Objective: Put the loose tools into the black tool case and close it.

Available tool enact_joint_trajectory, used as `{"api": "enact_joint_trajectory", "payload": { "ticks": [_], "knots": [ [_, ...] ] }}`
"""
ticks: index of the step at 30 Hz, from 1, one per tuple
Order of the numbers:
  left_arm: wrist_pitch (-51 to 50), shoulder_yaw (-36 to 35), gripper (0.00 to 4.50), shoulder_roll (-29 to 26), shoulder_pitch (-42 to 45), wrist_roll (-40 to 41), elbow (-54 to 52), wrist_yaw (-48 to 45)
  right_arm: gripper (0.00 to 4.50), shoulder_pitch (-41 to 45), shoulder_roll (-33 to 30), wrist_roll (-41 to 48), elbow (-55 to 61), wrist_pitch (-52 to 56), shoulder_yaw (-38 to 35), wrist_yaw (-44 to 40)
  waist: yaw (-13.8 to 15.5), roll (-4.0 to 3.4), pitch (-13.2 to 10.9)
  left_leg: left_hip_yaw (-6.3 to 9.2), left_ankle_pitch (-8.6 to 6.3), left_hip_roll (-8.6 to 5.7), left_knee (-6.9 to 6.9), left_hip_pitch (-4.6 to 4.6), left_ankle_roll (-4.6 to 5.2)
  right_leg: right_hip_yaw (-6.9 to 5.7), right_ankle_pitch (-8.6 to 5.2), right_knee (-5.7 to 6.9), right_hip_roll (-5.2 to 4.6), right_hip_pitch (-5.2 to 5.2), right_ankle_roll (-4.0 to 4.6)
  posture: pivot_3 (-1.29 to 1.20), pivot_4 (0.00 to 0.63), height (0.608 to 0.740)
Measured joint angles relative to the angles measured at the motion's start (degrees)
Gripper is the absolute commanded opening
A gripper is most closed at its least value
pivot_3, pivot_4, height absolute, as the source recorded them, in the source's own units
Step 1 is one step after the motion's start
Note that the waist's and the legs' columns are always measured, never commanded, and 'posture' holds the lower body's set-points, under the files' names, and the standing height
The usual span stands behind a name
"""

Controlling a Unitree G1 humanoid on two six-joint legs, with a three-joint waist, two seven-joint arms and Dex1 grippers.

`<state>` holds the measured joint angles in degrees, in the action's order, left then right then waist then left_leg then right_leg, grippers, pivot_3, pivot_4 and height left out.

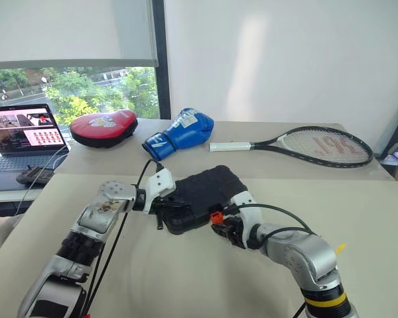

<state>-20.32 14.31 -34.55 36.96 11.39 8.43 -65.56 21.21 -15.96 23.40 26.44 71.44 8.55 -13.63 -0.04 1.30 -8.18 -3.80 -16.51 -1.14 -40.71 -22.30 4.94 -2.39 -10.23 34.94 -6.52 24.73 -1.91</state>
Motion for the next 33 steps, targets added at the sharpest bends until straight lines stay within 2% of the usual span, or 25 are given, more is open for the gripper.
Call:
{"api": "enact_joint_trajectory", "payload": {
  "ticks": [9,17,26,28,29,32,33],
  "knots": [
    [-0.3,0.1,0.00,-0.1,-0.1,-1.1,-1.0,0.3,1.26,0.5,-1.0,-0.7,-0.6,-1.0,0.3,-1.0,0.0,-0.01,0.0,0.01,0.00,0.00,0.00,-0.03,0.00,0.01,0.00,-0.01,-0.02,0.05,0.00,0.00,0.150,0.740],
    [-0.3,0.3,0.00,-0.7,-0.8,-2.1,-2.1,0.4,1.26,5.6,-3.8,-0.6,1.8,1.7,1.4,-2.0,0.0,-0.05,0.0,0.01,0.00,0.02,0.01,-0.10,0.00,0.02,0.00,0.01,-0.03,0.16,0.01,0.00,0.150,0.740],
    [-0.2,0.3,0.00,-0.9,-1.2,-3.1,-2.8,0.4,1.18,6.5,-3.1,-0.8,-0.5,1.2,1.9,-2.7,-0.2,-0.07,0.0,0.01,0.00,0.06,0.03,-0.04,0.00,0.02,-0.02,0.00,-0.04,0.12,0.04,0.00,0.150,0.740],
    [-0.2,0.3,0.00,-0.9,-1.4,-3.1,-3.1,0.6,2.18,6.1,-3.6,-1.2,-2.0,-1.0,2.9,-3.5,-0.2,-0.08,0.0,0.01,0.00,0.07,0.04,-0.02,0.00,0.02,-0.02,-0.01,-0.04,0.12,0.04,0.00,0.150,0.740],
    [-0.2,0.3,0.00,-0.9,-1.5,-3.1,-3.3,0.7,2.37,5.8,-3.5,-1.2,-2.4,-1.8,3.0,-3.9,-0.2,-0.08,0.0,0.02,0.00,0.08,0.04,-0.01,0.00,0.02,-0.02,-0.01,-0.04,0.12,0.04,0.00,0.150,0.740],
    [-0.3,0.3,0.00,-0.9,-1.9,-3.2,-3.9,0.8,3.36,5.0,-3.1,-1.1,-3.0,-3.4,3.7,-4.9,-0.2,-0.09,0.0,0.02,0.00,0.08,0.04,0.01,0.00,0.03,-0.02,-0.01,-0.06,0.10,0.04,0.00,0.150,0.740],
    [-0.3,0.3,0.00,-0.9,-2.0,-3.3,-4.0,0.8,3.36,4.7,-3.2,-0.9,-2.7,-3.5,3.8,-5.1,-0.2,-0.09,0.0,0.02,0.00,0.09,0.04,0.04,0.00,0.02,-0.02,-0.04,-0.06,0.12,0.03,0.00,0.150,0.740]
  ]
}}
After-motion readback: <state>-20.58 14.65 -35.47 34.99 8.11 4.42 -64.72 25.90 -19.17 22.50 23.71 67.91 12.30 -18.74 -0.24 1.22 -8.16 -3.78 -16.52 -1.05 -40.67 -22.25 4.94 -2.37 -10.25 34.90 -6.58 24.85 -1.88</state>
